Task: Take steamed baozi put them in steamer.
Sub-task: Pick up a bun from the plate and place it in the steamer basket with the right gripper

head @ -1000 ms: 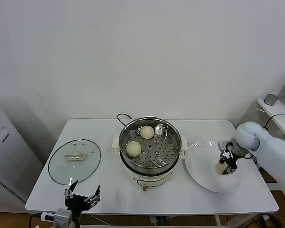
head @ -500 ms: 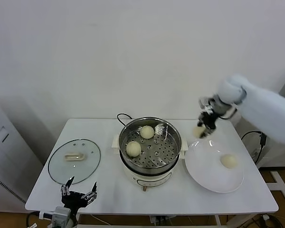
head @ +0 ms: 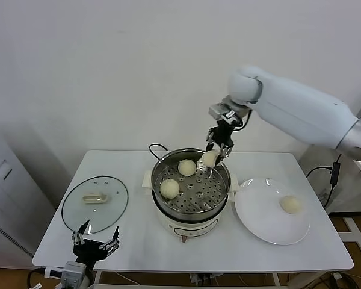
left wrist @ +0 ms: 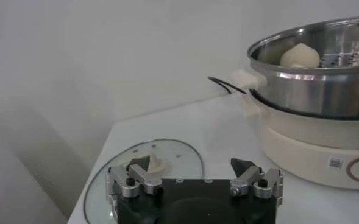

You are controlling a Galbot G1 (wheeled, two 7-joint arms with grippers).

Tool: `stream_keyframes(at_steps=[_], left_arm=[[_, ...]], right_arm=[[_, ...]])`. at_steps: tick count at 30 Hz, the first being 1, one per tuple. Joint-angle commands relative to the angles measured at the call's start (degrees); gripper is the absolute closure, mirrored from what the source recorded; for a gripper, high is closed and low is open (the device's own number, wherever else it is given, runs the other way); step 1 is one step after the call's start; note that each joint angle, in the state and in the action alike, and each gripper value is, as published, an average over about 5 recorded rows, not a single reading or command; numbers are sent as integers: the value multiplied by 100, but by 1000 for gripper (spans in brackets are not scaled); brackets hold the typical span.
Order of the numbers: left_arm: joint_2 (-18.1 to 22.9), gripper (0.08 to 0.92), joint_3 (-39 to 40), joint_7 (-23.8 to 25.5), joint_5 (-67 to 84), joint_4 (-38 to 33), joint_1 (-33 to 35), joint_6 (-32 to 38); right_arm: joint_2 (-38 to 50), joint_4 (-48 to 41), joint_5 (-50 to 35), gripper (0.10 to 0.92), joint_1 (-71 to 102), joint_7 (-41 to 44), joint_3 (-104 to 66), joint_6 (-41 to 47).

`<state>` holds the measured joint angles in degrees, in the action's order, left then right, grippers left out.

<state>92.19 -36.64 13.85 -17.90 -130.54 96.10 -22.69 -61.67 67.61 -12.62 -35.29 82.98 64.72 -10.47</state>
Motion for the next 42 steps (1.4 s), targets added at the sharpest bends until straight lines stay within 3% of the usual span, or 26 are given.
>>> stream_keyframes(at_steps=[1, 5, 10, 42], left_arm=[[281, 177, 15, -11, -26, -9, -5, 13], [281, 177, 22, -12, -28, -13, -5, 15], [281, 177, 25, -10, -26, -6, -13, 10], [281, 177, 58, 17, -32, 120, -70, -8]], right_arm=[[-559, 140, 749, 584, 172, 27, 214, -3040], [-628, 411, 1586, 584, 438, -19, -20, -3619], [-618, 819, 1941, 584, 670, -107, -15, -3610], [-581, 1243, 2470, 572, 1381, -370, -84, -3466]])
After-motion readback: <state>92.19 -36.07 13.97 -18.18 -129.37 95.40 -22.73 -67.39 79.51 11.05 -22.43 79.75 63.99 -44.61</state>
